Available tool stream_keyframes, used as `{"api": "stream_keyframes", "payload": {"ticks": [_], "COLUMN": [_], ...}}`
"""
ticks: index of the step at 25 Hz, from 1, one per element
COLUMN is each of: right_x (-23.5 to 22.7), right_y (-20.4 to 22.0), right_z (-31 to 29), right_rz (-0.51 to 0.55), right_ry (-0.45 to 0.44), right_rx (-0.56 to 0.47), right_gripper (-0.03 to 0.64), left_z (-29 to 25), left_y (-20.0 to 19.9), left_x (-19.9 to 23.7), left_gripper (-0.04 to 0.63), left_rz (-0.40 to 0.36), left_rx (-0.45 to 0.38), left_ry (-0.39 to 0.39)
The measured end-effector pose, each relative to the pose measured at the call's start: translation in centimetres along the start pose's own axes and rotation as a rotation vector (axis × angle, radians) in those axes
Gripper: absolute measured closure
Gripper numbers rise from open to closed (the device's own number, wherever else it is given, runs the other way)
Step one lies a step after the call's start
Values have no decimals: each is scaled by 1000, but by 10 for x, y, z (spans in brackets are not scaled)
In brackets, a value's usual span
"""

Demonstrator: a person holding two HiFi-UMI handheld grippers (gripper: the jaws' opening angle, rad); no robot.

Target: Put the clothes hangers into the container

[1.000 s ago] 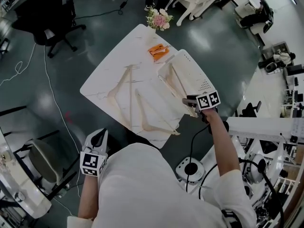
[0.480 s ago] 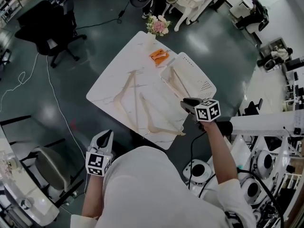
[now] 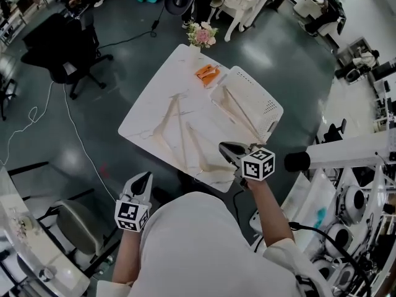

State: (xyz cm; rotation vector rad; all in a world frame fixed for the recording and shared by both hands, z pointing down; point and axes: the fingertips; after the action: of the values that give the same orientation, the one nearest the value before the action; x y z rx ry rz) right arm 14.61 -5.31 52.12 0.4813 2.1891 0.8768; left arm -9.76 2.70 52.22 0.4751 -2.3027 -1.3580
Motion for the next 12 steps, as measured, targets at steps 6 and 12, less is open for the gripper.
{"api": "stream_keyframes", "payload": {"ticks": [6,12], "right_x": [35,54], "right_y": [19,32], "right_z": [4,-2], "right_rz": [-52,-72], "right_ry": [-34,-29], "right_rx": [-115,-155], "right_gripper": [614,614], "left_z": [1,-2], "left_y": [-9,-13], "left_x": [-13,-26], "left_gripper": [595,595], "left_rz": [-1,-18], "left_rx": [-30,-41], "left_ry": [55,99]}}
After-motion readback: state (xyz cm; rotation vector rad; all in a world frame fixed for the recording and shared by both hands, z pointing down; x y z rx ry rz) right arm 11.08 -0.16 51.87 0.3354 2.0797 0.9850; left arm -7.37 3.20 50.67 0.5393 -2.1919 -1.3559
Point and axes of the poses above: the fingertips, and each gripper's own axes: z backward along the fingers, x to its left, y out of its underside, and after that the axes turned 5 degrees about -y, right-handed
